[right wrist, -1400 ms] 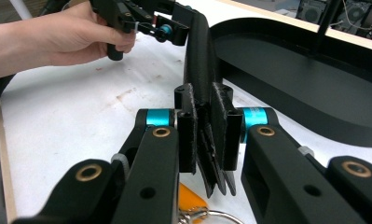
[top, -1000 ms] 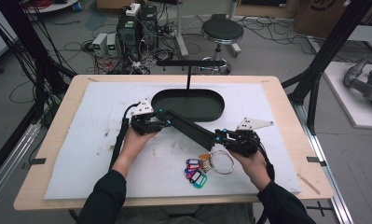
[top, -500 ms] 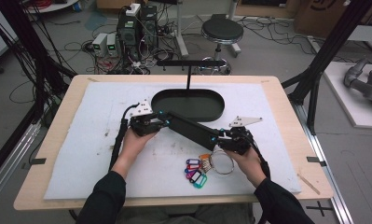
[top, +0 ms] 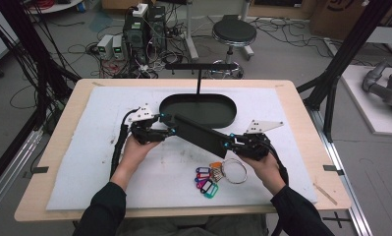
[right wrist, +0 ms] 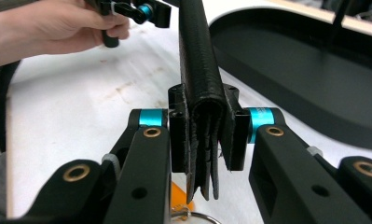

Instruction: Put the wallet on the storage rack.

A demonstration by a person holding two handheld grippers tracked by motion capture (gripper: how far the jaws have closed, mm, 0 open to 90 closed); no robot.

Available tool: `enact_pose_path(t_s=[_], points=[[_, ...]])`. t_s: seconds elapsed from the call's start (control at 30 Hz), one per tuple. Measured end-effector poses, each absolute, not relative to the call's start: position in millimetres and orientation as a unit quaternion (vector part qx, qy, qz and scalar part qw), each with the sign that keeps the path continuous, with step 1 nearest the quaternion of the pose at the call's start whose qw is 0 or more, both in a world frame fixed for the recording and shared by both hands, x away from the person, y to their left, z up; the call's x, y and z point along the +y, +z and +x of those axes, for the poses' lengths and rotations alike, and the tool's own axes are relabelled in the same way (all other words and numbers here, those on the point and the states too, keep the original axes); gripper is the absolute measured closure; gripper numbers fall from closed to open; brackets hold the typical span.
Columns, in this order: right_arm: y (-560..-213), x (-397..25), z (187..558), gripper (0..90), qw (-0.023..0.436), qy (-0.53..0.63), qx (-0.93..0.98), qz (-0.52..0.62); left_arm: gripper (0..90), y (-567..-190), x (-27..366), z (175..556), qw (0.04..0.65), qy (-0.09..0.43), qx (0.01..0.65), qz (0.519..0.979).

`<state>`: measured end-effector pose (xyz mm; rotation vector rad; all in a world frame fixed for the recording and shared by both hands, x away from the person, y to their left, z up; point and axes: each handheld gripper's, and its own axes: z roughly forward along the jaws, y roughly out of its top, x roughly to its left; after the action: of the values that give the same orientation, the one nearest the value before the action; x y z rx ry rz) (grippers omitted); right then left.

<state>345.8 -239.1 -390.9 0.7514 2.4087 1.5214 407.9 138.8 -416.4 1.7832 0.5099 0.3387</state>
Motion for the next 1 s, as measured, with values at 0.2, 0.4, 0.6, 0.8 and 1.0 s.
enact_pose_path(t_s=[0.2, 0.4, 0.6, 0.8, 1.0], points=[[-380.6, -244.2, 344.0, 76.6, 0.077, 0.532, 0.818, 0.206, 39.6, -408.9, 147.0, 396.8, 0.617, 0.111, 0.160, 0.762], [-377.0, -244.1, 342.5, 76.5, 0.051, 0.541, 0.825, 0.157, 39.5, -403.8, 147.0, 384.4, 0.618, 0.083, 0.106, 0.774], [-376.2, -240.2, 340.8, 76.4, 0.040, 0.541, 0.829, 0.136, 52.7, -403.3, 145.7, 376.5, 0.611, 0.055, 0.074, 0.787], [-375.3, -243.2, 342.1, 75.1, 0.039, 0.548, 0.823, 0.144, 69.6, -402.5, 150.3, 368.7, 0.622, 0.049, 0.062, 0.779], [-374.3, -246.4, 344.2, 67.1, 0.049, 0.561, 0.811, 0.160, 74.1, -400.4, 149.9, 356.5, 0.641, 0.049, 0.072, 0.763]])
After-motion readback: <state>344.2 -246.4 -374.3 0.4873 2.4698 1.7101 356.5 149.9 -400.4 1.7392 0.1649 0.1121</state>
